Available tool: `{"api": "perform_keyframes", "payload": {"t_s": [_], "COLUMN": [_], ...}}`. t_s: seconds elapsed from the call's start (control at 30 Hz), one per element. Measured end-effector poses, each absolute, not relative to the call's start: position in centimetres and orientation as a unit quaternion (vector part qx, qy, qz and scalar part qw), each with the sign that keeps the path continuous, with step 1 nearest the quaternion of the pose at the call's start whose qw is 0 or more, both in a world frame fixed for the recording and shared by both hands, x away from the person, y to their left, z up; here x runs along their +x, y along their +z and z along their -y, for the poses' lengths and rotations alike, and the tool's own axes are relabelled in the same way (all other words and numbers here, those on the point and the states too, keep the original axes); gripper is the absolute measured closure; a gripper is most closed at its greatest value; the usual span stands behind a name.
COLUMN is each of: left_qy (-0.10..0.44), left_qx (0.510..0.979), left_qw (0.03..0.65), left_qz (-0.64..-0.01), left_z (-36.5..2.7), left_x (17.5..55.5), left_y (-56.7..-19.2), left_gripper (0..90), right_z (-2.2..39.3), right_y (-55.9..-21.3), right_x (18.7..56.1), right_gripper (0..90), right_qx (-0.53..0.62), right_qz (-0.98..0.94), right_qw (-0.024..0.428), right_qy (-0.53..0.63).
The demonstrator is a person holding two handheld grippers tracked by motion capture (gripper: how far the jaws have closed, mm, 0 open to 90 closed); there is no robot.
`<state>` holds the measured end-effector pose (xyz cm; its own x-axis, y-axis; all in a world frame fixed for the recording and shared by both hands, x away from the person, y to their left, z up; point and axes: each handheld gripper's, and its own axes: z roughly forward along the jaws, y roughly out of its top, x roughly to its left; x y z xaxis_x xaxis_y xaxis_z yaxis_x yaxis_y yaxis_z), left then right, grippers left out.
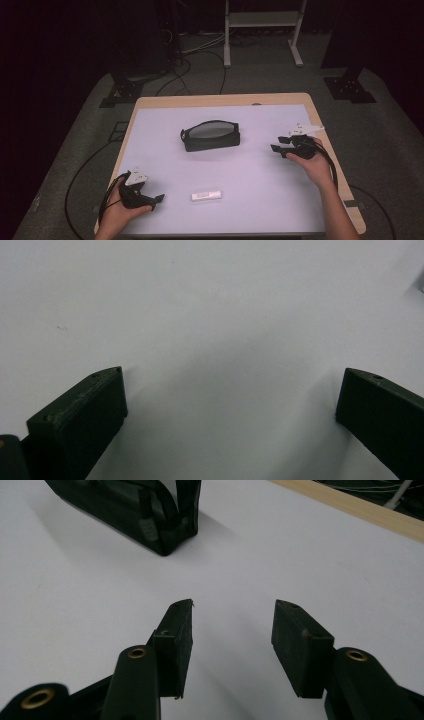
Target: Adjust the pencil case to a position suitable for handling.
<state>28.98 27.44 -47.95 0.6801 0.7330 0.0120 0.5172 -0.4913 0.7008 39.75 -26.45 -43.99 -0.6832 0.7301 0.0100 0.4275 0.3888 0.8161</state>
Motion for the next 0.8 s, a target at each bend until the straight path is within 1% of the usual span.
{"api": "perform_keyframes", "payload": {"t_s": [0.47,0.8], "left_qy": [0.157,0.156], "left_qx": [0.849,0.850], "left_qw": [0.345,0.344], "left_qz": [-0.368,-0.368], "left_z": [-27.4,-27.5], "left_x": [29.0,29.0], "left_y": [-48.0,-48.0], "left_gripper": [0.0,0.0], "right_z": [24.5,23.0], "right_y": [-42.1,-41.3], "right_x": [41.5,42.5], "right_gripper": [51.2,51.9], "right_qx": [0.333,0.317], "right_qz": [-0.817,-0.819], "right_qw": [0.172,0.163], "right_qy": [0.439,0.449]}}
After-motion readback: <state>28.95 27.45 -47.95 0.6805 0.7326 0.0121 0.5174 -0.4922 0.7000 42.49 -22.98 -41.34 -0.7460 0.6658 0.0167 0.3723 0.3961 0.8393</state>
